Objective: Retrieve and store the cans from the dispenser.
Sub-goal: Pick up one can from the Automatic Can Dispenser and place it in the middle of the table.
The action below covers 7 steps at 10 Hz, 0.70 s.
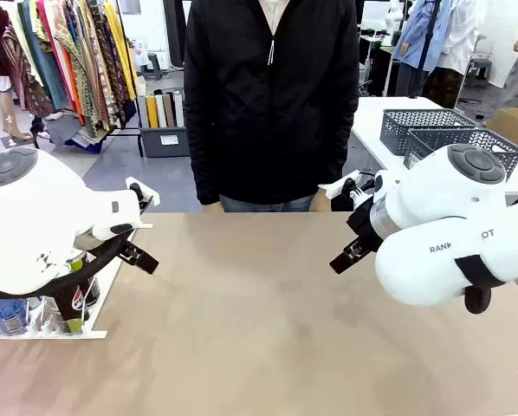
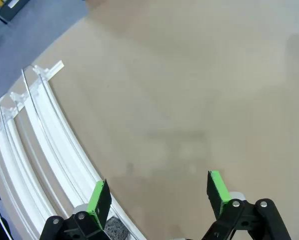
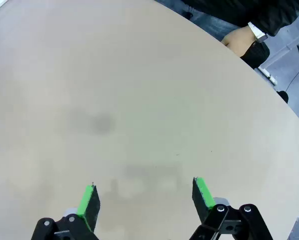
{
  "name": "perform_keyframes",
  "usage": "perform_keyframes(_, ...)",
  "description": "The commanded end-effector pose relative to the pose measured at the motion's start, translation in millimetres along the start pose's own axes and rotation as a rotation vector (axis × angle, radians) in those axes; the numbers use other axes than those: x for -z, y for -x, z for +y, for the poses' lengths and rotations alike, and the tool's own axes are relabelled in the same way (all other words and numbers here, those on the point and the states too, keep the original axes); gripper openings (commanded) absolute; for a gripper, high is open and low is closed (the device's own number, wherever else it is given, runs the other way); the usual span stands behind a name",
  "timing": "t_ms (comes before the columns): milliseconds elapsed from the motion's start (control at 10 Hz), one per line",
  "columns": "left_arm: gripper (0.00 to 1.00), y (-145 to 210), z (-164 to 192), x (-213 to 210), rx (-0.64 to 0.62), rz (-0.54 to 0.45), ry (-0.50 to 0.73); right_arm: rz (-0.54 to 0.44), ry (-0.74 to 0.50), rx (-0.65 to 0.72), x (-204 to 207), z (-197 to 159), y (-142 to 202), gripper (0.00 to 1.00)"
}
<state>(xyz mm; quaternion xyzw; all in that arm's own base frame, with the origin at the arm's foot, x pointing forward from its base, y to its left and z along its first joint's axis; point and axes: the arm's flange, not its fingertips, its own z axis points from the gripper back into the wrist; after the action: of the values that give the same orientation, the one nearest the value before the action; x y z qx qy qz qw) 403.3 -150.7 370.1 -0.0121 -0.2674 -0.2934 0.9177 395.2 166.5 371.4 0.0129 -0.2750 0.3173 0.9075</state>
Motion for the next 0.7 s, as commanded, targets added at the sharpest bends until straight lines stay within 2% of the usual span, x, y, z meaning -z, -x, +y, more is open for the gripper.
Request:
perform_keyframes(0,1.0,-0.1,0.0,-0.2,0.0,0.0,0.0,0.0,0.0,0.0,0.0,0.0,0.0,1.0)
perform_keyframes(600,1.0,-0.1,0.0,-0.2,0.0,0.0,0.0,0.0,0.0,0.0,0.0,0.0,0.0,1.0)
